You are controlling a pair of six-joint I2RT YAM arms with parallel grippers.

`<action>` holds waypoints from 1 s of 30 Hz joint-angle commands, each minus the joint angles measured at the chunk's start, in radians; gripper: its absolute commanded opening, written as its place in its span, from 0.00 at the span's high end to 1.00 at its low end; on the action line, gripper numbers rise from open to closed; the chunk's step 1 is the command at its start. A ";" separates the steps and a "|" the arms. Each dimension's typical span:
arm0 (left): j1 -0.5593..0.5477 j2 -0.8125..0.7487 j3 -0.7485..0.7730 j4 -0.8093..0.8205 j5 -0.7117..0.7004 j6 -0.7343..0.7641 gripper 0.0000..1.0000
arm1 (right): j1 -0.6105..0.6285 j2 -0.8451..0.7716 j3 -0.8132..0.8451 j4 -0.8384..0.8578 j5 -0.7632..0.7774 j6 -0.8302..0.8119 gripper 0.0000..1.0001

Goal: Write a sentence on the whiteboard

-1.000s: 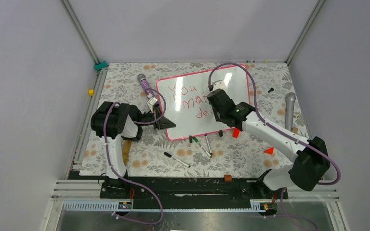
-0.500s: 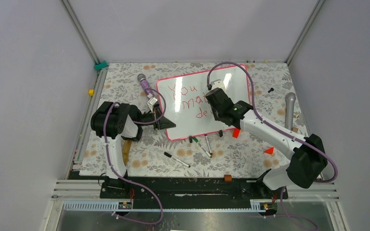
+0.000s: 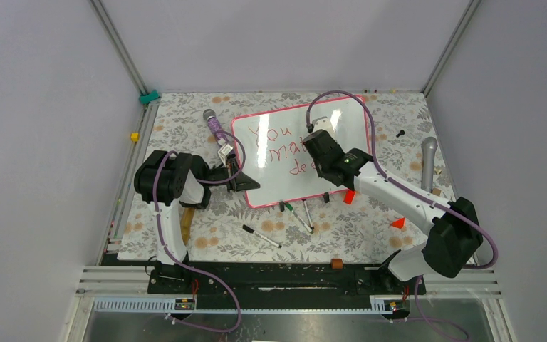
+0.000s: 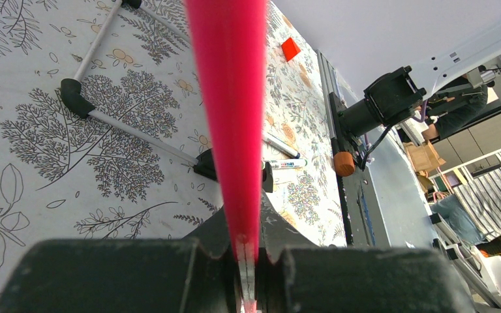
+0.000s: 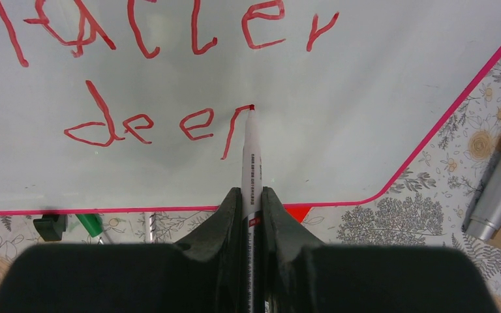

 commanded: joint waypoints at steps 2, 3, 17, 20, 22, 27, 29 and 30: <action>-0.024 0.052 -0.007 -0.029 0.026 0.076 1.00 | -0.018 0.012 0.029 0.003 0.047 0.005 1.00; -0.025 0.052 -0.008 -0.028 0.025 0.076 1.00 | -0.018 0.013 0.029 -0.001 0.042 0.005 1.00; -0.024 0.050 -0.008 -0.027 0.025 0.076 1.00 | -0.020 0.010 0.026 -0.044 -0.016 -0.006 1.00; -0.025 0.050 -0.008 -0.028 0.026 0.074 1.00 | -0.020 0.010 0.024 -0.044 -0.055 -0.004 1.00; -0.024 0.050 -0.008 -0.028 0.025 0.074 1.00 | -0.019 0.011 0.027 -0.044 -0.071 -0.004 1.00; -0.025 0.050 -0.007 -0.027 0.025 0.075 1.00 | -0.020 0.014 0.034 -0.045 -0.097 -0.005 1.00; -0.025 0.050 -0.008 -0.028 0.025 0.074 1.00 | -0.020 0.015 0.037 -0.044 -0.105 -0.005 1.00; -0.025 0.050 -0.008 -0.028 0.026 0.074 1.00 | -0.020 0.017 0.039 -0.043 -0.111 -0.004 1.00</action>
